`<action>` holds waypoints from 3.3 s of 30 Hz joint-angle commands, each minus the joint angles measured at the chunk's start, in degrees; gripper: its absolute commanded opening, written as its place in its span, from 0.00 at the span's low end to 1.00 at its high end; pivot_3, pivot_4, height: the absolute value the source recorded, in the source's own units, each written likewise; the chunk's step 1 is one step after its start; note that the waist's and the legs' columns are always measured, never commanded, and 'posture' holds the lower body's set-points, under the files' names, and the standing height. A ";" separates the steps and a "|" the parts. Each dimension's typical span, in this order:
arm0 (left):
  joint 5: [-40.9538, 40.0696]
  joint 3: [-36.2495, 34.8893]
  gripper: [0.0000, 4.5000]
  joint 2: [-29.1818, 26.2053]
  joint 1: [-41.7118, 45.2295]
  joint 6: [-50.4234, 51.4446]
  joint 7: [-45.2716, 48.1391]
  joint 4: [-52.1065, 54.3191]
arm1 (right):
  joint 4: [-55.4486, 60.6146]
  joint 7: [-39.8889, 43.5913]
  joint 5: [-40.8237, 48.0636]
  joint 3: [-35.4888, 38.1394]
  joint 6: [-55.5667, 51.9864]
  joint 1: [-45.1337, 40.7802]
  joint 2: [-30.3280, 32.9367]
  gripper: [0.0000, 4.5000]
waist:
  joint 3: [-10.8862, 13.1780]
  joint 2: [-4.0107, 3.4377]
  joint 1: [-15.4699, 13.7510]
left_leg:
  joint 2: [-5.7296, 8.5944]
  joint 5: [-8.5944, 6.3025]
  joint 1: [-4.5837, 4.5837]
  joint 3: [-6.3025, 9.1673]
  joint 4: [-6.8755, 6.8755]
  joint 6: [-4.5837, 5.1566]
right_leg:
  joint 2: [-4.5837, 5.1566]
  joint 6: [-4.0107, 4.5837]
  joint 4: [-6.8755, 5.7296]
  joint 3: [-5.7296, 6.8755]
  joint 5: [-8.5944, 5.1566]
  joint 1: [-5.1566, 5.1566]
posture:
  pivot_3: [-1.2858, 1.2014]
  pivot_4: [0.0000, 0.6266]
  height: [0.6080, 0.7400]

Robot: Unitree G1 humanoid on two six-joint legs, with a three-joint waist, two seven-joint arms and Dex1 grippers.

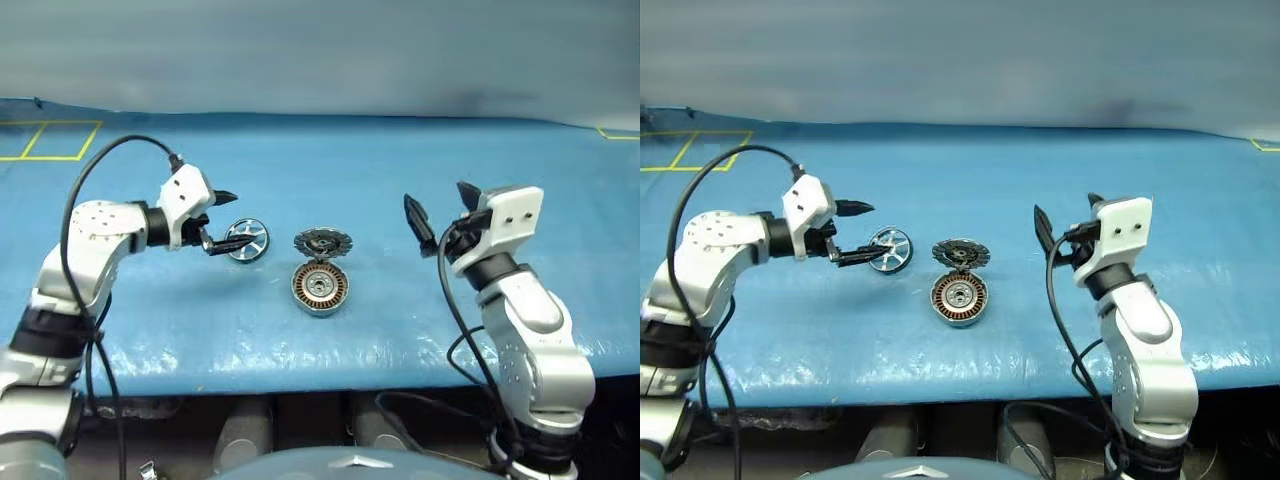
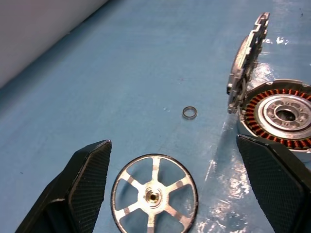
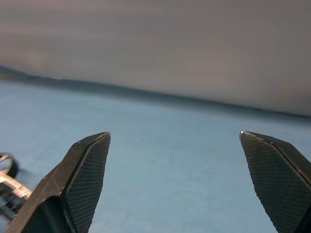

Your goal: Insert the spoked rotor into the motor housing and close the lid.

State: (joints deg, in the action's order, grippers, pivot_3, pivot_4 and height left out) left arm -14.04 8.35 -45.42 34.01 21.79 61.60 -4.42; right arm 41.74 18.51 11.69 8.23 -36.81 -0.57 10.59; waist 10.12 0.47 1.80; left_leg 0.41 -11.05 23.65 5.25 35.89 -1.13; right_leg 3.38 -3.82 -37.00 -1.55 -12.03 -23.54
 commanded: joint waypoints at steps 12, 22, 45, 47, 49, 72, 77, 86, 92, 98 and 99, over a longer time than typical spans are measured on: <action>17.16 15.39 1.00 14.46 27.69 -20.26 15.86 -42.69 | 4.55 4.19 4.87 -4.09 11.48 17.25 2.83 1.00 | 0.03 0.06 0.54 | 0.02 -0.05 0.12 -0.04 0.02 0.11 | 0.02 -0.10 0.09 -0.03 0.04 -0.08 | 0.52 0.24 1.00; 24.68 16.16 1.00 21.54 34.06 -29.81 12.18 -57.94 | 0.77 1.42 1.55 -14.32 16.94 23.97 0.20 1.00 | 0.09 0.20 0.18 | 0.03 -0.06 0.16 -0.03 0.14 0.12 | 0.03 -0.11 0.08 -0.03 0.04 -0.05 | 0.52 0.24 1.00; 32.62 16.12 1.00 30.09 38.66 -37.63 8.67 -67.23 | -14.18 6.31 0.35 -2.05 25.68 22.81 11.93 1.00 | 0.19 0.37 -0.02 | 0.06 -0.07 0.19 -0.03 0.24 0.14 | 0.04 -0.23 0.06 -0.04 0.10 -0.02 | 0.52 0.24 1.00; 33.42 16.50 1.00 30.04 38.62 -37.97 7.91 -67.45 | -14.76 6.43 0.42 -2.29 25.70 21.82 12.06 1.00 | 0.19 0.37 -0.09 | 0.06 -0.07 0.19 -0.02 0.24 0.14 | 0.04 -0.24 0.06 -0.04 0.11 -0.01 | 0.52 0.24 1.00; 34.08 16.50 1.00 30.03 38.61 -37.91 7.08 -67.80 | -15.39 6.31 0.21 -2.85 25.94 20.96 11.69 1.00 | 0.19 0.37 -0.10 | 0.06 -0.07 0.19 -0.01 0.24 0.14 | 0.03 -0.37 0.04 -0.04 0.18 -0.01 | 0.52 0.24 1.00; 34.11 12.39 1.00 33.35 38.21 -31.00 -0.71 -70.21 | -15.34 1.97 -5.31 -8.32 26.32 22.22 6.84 1.00 | 0.19 0.37 -0.27 | 0.08 -0.06 0.19 -0.02 0.27 0.14 | 0.04 -0.56 0.05 -0.04 0.30 0.00 | 0.52 0.24 1.00; 33.69 12.11 1.00 33.30 37.01 -33.49 1.72 -69.70 | -15.35 1.18 -4.81 -7.65 25.67 21.77 6.08 1.00 | 0.19 0.37 -0.30 | 0.08 -0.06 0.19 -0.01 0.27 0.14 | 0.04 -0.57 0.05 -0.04 0.31 0.01 | 0.52 0.24 1.00; 34.04 11.98 0.86 32.51 35.72 -32.51 2.35 -69.80 | -16.08 1.32 -5.03 -7.94 24.78 19.79 6.19 1.00 | 0.19 0.37 -0.25 | 0.08 -0.06 0.17 -0.02 0.28 0.14 | 0.04 -0.58 0.03 -0.05 0.31 0.01 | 0.52 0.24 1.00; 33.56 11.28 0.65 32.16 34.80 -31.15 0.65 -70.05 | -16.00 1.23 -5.14 -8.01 24.55 19.46 6.05 1.00 | 0.19 0.37 -0.30 | 0.08 -0.06 0.17 -0.01 0.28 0.15 | 0.04 -0.59 0.04 -0.05 0.32 0.02 | 0.52 0.24 1.00; 32.66 10.06 0.65 32.26 34.36 -31.02 -0.78 -69.99 | -15.87 1.06 -5.30 -8.20 24.38 19.84 5.80 1.00 | 0.19 0.37 -0.28 | 0.08 -0.06 0.16 -0.01 0.30 0.15 | 0.03 -0.60 0.02 -0.05 0.33 0.03 | 0.52 0.24 1.00; 32.31 9.64 0.65 32.41 34.39 -31.02 -0.59 -69.91 | -15.87 1.04 -5.33 -8.18 24.29 19.86 5.77 1.00 | 0.19 0.37 -0.28 | 0.08 -0.06 0.16 -0.01 0.30 0.15 | 0.04 -0.60 0.02 -0.05 0.33 0.04 | 0.52 0.24 1.00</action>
State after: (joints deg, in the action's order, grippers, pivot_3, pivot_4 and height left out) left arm 19.52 19.49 -13.02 68.08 -8.99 61.25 -74.86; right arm 24.97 19.75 6.01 -0.18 -12.84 19.29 16.31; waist 10.31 0.84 1.52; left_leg 0.49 -11.10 23.81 5.23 36.19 -0.98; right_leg 3.41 -4.43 -36.98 -1.60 -11.70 -23.51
